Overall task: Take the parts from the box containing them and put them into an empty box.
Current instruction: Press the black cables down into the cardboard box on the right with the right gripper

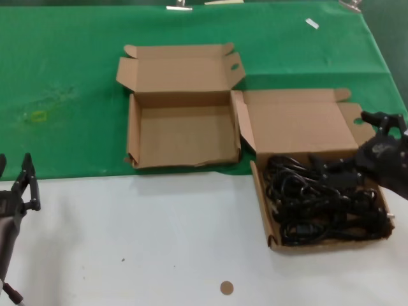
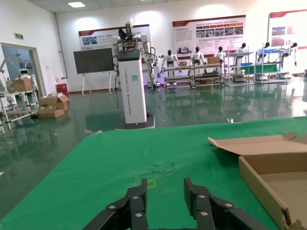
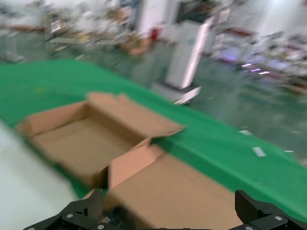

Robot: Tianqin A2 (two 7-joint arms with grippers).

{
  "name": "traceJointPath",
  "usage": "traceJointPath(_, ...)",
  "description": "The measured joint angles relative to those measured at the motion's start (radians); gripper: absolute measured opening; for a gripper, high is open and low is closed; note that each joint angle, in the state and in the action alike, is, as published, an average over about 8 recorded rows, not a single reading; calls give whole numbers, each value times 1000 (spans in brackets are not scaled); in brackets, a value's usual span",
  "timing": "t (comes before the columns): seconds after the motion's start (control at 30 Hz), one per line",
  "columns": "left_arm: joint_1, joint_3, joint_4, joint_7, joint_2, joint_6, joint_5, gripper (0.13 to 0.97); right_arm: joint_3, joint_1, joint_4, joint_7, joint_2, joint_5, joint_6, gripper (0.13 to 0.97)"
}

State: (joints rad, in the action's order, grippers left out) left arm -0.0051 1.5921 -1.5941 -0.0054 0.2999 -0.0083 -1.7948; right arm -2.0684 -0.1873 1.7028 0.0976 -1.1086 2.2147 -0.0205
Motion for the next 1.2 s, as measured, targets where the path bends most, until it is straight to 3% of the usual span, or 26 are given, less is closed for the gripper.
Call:
traceJointPath(0.27, 0, 0, 0, 0, 0, 0, 0, 270, -47, -135, -49, 149, -147, -133, 302, 966)
traceJointPath(0.57, 0, 0, 0, 0, 0, 0, 0, 171, -38, -260, -103, 176, -177, -282, 696, 966)
traceJointPath(0.9, 0, 0, 0, 0, 0, 0, 0, 147, -46, -416, -234, 95, -69, -467, 1077, 964)
traceJointPath(1.2, 0, 0, 0, 0, 0, 0, 0, 144, -60, -561, -441, -4, 91, -613, 1211, 948)
